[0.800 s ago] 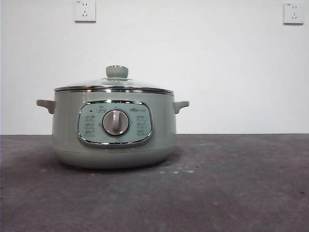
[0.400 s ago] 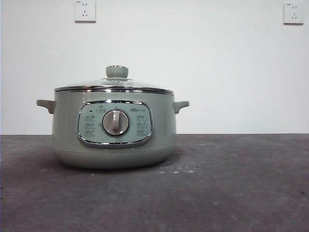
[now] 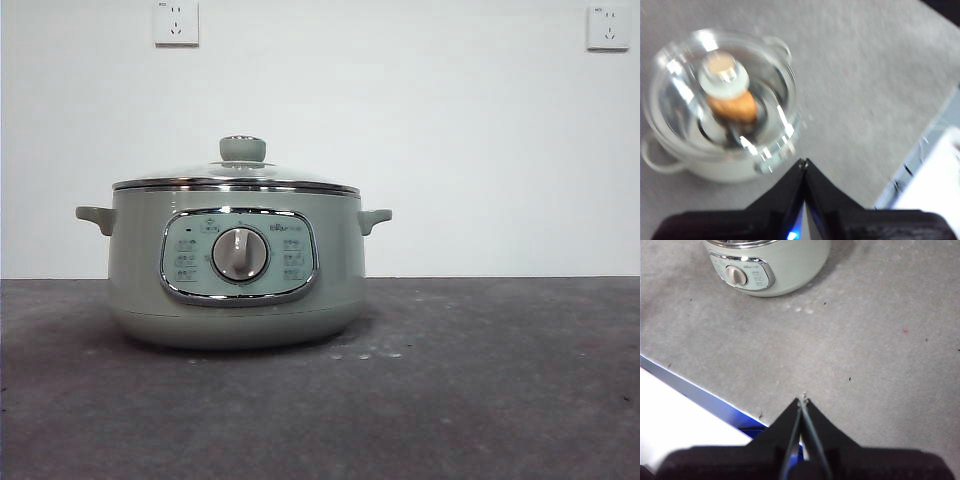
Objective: Pick up the potato,open the lid,put the potato in the pot,close the lid
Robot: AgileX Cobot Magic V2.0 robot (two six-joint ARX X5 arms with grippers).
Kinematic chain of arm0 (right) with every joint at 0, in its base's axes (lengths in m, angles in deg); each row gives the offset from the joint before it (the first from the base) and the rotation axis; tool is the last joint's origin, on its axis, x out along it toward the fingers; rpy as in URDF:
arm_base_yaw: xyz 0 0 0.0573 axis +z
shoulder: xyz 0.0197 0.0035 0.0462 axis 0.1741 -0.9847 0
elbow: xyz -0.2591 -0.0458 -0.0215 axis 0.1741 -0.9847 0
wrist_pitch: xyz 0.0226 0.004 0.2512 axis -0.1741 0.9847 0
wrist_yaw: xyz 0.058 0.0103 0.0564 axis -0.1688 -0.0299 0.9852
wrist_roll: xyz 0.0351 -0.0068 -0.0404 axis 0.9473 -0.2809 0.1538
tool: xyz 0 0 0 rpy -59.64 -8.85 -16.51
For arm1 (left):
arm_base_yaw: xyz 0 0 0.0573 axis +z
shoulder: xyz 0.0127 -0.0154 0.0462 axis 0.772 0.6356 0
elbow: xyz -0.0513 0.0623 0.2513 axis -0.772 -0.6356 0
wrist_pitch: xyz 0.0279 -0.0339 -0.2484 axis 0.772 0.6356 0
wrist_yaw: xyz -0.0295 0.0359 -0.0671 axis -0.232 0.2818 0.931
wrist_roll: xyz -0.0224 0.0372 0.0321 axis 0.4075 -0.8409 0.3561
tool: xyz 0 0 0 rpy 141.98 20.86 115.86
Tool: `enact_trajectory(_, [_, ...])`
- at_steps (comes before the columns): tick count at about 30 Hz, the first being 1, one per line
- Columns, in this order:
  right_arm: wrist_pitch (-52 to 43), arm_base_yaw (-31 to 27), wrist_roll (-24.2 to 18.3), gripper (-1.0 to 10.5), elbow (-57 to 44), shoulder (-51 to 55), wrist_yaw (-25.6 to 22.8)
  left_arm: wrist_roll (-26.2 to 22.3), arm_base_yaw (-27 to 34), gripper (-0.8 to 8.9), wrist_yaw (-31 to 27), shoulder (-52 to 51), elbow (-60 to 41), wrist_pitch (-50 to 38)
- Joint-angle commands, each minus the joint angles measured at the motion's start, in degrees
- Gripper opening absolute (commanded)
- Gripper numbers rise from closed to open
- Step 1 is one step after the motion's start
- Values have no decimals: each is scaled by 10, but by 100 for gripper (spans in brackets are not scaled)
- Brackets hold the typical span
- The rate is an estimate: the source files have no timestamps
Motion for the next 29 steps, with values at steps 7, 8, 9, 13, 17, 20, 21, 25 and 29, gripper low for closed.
enact_trajectory(7, [-2, 1, 5, 2, -5, 0, -3, -82, 116, -4, 5, -76, -30, -173])
enact_trajectory(8, [-2, 1, 5, 2, -5, 0, -3, -87, 136, -4, 13, -99, -53, -207])
enact_trajectory(9, [-2, 0, 5, 2, -5, 0, -3, -91, 150, -4, 20, -120, -76, -235])
enact_trajectory(13, [-2, 1, 5, 2, -5, 0, -3, -97, 208, -4, 7, -219, -209, -354])
enact_trajectory(17, [-2, 1, 5, 2, -5, 0, -3, -96, 250, -4, -43, -312, -366, -452])
enact_trajectory(20, [-2, 1, 5, 2, -5, 0, -3, -82, 263, -4, -44, -372, -478, -502])
enact_trajectory(21, [-2, 1, 5, 2, -5, 0, -3, -74, 264, -4, -45, -392, -515, -516])
enact_trajectory(25, [-2, 1, 5, 2, -5, 0, -3, -50, 264, -4, -49, -456, -642, -561])
enact_trajectory(29, [-2, 1, 5, 2, -5, 0, -3, -3, 264, -4, -76, -510, -750, -607])
